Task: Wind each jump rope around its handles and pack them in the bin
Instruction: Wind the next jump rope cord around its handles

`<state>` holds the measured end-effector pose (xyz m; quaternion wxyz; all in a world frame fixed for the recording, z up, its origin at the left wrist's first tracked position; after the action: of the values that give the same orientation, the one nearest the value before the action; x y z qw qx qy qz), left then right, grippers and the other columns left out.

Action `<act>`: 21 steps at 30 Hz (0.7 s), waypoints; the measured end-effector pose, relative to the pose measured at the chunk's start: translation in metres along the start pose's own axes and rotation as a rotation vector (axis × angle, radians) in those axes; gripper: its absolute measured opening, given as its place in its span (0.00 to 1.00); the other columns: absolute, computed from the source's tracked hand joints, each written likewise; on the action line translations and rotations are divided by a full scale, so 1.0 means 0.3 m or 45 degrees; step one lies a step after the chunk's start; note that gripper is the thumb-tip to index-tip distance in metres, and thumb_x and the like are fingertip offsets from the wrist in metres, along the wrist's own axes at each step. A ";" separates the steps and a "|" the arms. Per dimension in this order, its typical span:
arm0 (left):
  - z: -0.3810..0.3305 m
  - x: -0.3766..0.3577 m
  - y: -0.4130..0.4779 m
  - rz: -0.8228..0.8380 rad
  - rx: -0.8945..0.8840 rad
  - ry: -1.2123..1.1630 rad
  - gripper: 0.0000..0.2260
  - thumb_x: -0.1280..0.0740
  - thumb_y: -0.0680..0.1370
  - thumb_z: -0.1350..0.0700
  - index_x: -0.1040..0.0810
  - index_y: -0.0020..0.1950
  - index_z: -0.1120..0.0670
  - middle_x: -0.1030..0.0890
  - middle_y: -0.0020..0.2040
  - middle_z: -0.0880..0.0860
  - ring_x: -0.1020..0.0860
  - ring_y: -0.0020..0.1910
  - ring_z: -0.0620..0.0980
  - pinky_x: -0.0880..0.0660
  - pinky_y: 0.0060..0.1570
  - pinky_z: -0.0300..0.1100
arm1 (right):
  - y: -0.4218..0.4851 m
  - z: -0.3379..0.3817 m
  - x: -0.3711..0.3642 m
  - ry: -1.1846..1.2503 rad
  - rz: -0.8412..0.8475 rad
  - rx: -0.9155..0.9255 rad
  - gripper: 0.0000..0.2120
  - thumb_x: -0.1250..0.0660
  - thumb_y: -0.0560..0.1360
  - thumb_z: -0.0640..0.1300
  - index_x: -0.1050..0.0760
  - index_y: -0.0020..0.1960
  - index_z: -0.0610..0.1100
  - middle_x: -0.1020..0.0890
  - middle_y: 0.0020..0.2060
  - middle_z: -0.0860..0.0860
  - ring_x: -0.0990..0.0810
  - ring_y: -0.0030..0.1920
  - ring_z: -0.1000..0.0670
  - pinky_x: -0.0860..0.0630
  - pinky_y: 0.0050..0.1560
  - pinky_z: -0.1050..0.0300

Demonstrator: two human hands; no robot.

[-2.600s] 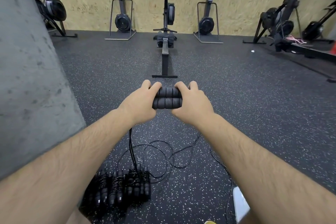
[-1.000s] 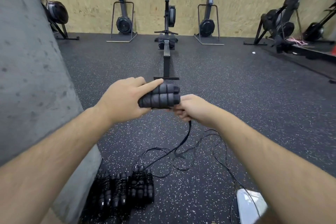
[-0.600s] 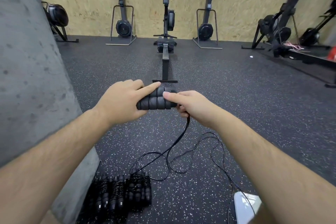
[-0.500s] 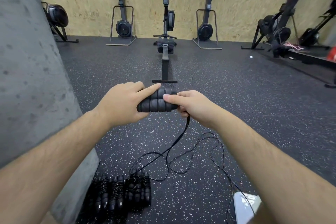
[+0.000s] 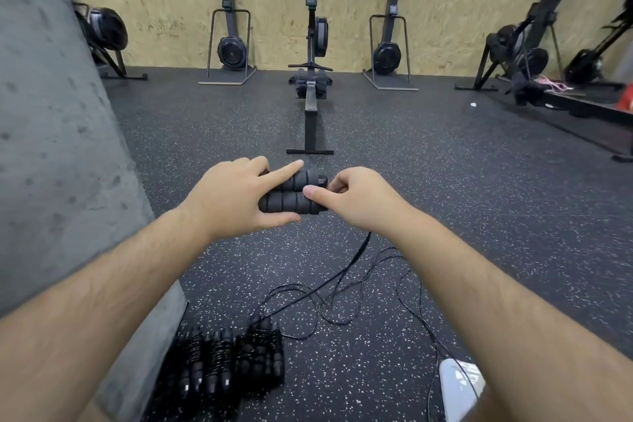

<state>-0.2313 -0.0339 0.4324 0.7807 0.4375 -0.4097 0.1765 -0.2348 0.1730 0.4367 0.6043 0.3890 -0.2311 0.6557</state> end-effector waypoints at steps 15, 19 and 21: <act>-0.010 0.014 0.015 0.016 0.095 -0.007 0.35 0.46 0.73 0.24 0.29 0.74 0.42 0.23 0.44 0.50 0.20 0.41 0.55 0.24 0.36 0.45 | -0.036 0.035 0.090 -0.072 0.085 0.296 0.08 0.37 0.78 0.43 0.20 0.52 0.50 0.21 0.37 0.58 0.26 0.35 0.60 0.30 0.38 0.60; -0.014 0.023 0.027 0.005 0.123 -0.027 0.35 0.45 0.73 0.24 0.29 0.74 0.40 0.23 0.44 0.49 0.20 0.42 0.55 0.25 0.36 0.44 | -0.018 0.006 0.117 -0.145 -0.058 0.327 0.07 0.37 0.81 0.49 0.21 0.53 0.50 0.18 0.43 0.55 0.23 0.42 0.53 0.25 0.46 0.55; -0.012 0.026 0.030 0.008 0.137 -0.059 0.34 0.45 0.72 0.23 0.30 0.74 0.39 0.23 0.44 0.48 0.20 0.42 0.55 0.24 0.37 0.46 | -0.011 0.003 0.117 -0.181 -0.147 0.340 0.06 0.37 0.81 0.52 0.22 0.52 0.52 0.20 0.41 0.56 0.23 0.43 0.51 0.25 0.46 0.52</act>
<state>-0.2306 -0.0265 0.4424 0.7459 0.4816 -0.4187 0.1905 -0.2302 0.1944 0.4642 0.5660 0.5241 -0.1613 0.6155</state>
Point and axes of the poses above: each hand's wrist, its own y-axis towards the middle knuckle, its own x-axis out of the back of the hand, z = x × y, the point moved 4 cm from there along y, towards the middle knuckle
